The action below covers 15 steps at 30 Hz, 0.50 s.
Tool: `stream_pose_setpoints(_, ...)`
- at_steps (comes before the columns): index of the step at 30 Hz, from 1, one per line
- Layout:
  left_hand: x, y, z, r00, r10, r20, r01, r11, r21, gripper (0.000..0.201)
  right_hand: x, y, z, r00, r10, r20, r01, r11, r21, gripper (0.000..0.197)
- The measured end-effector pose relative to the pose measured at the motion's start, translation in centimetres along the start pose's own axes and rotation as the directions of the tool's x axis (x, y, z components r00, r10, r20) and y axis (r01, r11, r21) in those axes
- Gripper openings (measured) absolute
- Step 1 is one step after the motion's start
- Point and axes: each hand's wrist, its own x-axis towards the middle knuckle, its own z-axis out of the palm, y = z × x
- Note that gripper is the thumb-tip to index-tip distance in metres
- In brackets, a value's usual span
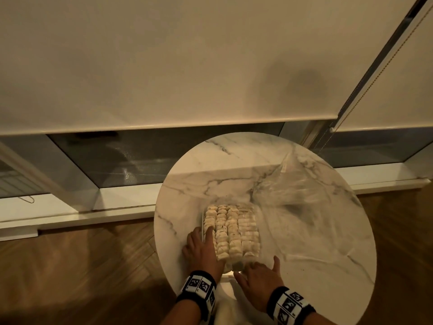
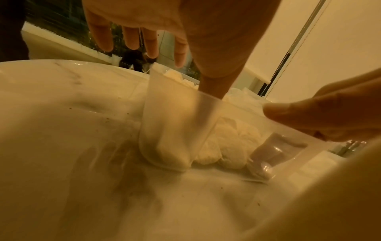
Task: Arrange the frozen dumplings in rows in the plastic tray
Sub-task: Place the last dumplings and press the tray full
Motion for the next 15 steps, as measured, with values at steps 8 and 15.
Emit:
stream_pose_setpoints(8, -0.3, 0.9, 0.7, 0.998, 0.052, -0.026, -0.050, 0.997, 0.053, 0.091, -1.1, 0.2, -0.9, 0.998, -0.049, -0.043, 0.048, 0.998, -0.038, 0.069)
stream_pose_setpoints(15, -0.9, 3.5, 2.1, 0.942, 0.301, 0.148, -0.313, 0.947, 0.067, 0.064, -0.8, 0.7, -0.4, 0.991, -0.130, 0.006, 0.130, 0.991, 0.013, 0.057)
